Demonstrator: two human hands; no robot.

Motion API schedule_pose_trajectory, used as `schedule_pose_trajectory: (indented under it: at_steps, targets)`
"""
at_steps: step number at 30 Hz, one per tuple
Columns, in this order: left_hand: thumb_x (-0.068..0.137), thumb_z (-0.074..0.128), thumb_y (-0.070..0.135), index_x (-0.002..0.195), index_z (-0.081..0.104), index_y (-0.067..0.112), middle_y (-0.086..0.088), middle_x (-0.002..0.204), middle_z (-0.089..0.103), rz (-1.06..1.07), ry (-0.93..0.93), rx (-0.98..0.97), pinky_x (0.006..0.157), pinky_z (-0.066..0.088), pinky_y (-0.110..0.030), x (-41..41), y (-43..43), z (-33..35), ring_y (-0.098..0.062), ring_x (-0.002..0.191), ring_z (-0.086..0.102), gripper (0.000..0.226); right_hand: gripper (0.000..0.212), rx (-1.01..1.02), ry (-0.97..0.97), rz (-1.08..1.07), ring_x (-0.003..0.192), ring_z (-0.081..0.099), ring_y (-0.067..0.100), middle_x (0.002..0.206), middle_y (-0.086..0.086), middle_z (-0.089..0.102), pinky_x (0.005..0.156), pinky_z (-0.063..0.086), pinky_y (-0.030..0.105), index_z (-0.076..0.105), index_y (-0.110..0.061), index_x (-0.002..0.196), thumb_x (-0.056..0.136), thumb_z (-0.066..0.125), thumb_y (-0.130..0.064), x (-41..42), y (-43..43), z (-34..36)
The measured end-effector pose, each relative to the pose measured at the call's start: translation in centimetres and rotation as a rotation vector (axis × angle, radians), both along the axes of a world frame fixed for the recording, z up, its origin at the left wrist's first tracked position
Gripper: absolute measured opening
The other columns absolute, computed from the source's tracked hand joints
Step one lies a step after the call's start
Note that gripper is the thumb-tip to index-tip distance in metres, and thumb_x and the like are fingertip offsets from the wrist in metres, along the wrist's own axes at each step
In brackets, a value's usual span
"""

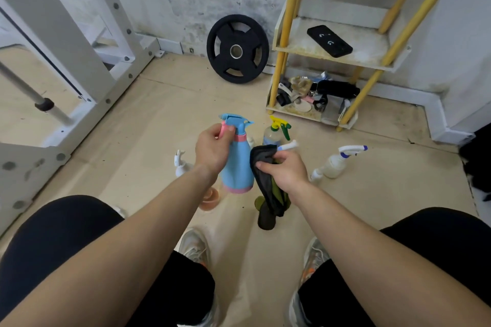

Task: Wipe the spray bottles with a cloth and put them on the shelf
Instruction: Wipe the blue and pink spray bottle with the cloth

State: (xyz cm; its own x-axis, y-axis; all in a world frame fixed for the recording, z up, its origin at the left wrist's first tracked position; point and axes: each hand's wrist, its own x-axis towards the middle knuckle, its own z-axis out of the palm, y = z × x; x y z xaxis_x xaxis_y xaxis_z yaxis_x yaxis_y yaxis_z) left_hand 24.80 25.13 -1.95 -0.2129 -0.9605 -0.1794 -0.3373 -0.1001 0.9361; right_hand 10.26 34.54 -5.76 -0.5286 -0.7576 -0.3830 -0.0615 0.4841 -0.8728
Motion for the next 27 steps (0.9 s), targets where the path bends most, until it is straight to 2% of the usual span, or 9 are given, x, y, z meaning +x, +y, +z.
schedule_pose_trajectory:
  at_steps: [2, 3, 5, 8, 10, 12, 16, 22, 27]
  targets:
    - [0.092, 0.059, 0.036, 0.089, 0.075, 0.022, -0.003, 0.083, 0.072, -0.001, -0.011, -0.005, 0.083, 0.054, -0.046, 0.3, -1.1, -1.4, -0.027, 0.088, 0.067, 0.022, 0.026, 0.028, -0.008, -0.023, 0.094, 0.071, 0.02, 0.097, -0.001, 0.076, 0.078, 0.052, 0.028, 0.075, -0.011, 0.102, 0.08, 0.085, -0.021, -0.1, -0.1, -1.4]
    - [0.09, 0.061, 0.035, 0.091, 0.075, 0.023, -0.004, 0.085, 0.073, -0.004, -0.019, -0.002, 0.082, 0.055, -0.044, 0.5, -1.6, -2.3, -0.027, 0.088, 0.068, 0.019, 0.027, 0.043, -0.013, -0.026, 0.095, 0.071, 0.021, 0.097, 0.0, 0.075, 0.078, 0.051, 0.028, 0.074, -0.011, 0.101, 0.08, 0.085, -0.022, -0.1, -0.2, -2.0]
    - [0.09, 0.067, 0.03, 0.096, 0.072, 0.02, -0.006, 0.083, 0.071, 0.006, -0.02, 0.009, 0.076, 0.052, -0.038, 0.6, -2.3, -3.8, -0.022, 0.08, 0.064, 0.013, 0.029, 0.089, -0.009, -0.014, 0.095, 0.069, 0.02, 0.097, 0.0, 0.073, 0.08, 0.05, 0.028, 0.073, -0.011, 0.103, 0.081, 0.085, -0.024, -0.2, -0.6, -3.1]
    - [0.093, 0.068, 0.021, 0.11, 0.062, 0.016, 0.011, 0.078, 0.068, 0.013, 0.001, 0.053, 0.066, 0.044, -0.027, 0.6, -3.1, -6.2, -0.013, 0.077, 0.059, 0.019, 0.029, 0.137, -0.003, 0.005, 0.096, 0.067, 0.019, 0.097, -0.001, 0.072, 0.086, 0.052, 0.031, 0.072, -0.014, 0.102, 0.08, 0.085, -0.027, -0.4, -1.4, -4.9]
    - [0.095, 0.066, 0.021, 0.111, 0.057, 0.016, 0.011, 0.081, 0.066, 0.02, -0.034, 0.058, 0.061, 0.042, -0.027, 0.3, -3.7, -7.7, -0.014, 0.074, 0.056, 0.019, 0.025, 0.159, -0.01, 0.001, 0.096, 0.067, 0.019, 0.097, -0.002, 0.073, 0.09, 0.054, 0.034, 0.071, -0.017, 0.098, 0.08, 0.085, -0.028, -0.6, -1.9, -6.3]
    - [0.097, 0.063, 0.021, 0.112, 0.053, 0.016, 0.009, 0.087, 0.06, 0.037, -0.093, 0.045, 0.059, 0.042, -0.027, -0.1, -4.4, -9.0, -0.015, 0.076, 0.055, 0.019, 0.022, 0.171, -0.032, -0.017, 0.096, 0.068, 0.019, 0.095, -0.002, 0.073, 0.087, 0.053, 0.033, 0.071, -0.019, 0.094, 0.08, 0.085, -0.029, -0.7, -2.4, -7.8]
    - [0.1, 0.054, 0.017, 0.11, 0.046, 0.014, 0.01, 0.088, 0.053, -0.003, -0.262, -0.032, 0.058, 0.036, -0.015, -1.0, -5.8, -11.6, -0.017, 0.083, 0.054, 0.013, 0.025, 0.211, -0.07, -0.045, 0.096, 0.068, 0.019, 0.098, -0.002, 0.073, 0.082, 0.051, 0.031, 0.072, -0.018, 0.098, 0.08, 0.084, -0.031, -1.0, -3.2, -10.7]
    - [0.097, 0.053, 0.015, 0.118, 0.048, 0.004, -0.009, 0.104, 0.06, -0.125, -0.405, -0.052, 0.073, 0.042, -0.035, -2.1, -7.5, -14.7, -0.027, 0.091, 0.055, 0.024, 0.027, 0.272, -0.104, -0.051, 0.095, 0.069, 0.019, 0.098, -0.002, 0.074, 0.085, 0.055, 0.033, 0.074, -0.019, 0.1, 0.079, 0.084, -0.033, -0.8, -4.2, -14.3]
    - [0.093, 0.064, 0.022, 0.128, 0.055, 0.012, -0.013, 0.114, 0.062, -0.179, -0.529, -0.094, 0.079, 0.04, -0.031, -2.3, -9.4, -17.1, -0.029, 0.104, 0.058, 0.037, 0.03, 0.291, -0.118, -0.03, 0.095, 0.07, 0.021, 0.099, -0.001, 0.075, 0.089, 0.056, 0.036, 0.073, -0.019, 0.102, 0.079, 0.084, -0.035, -0.3, -5.4, -16.3]
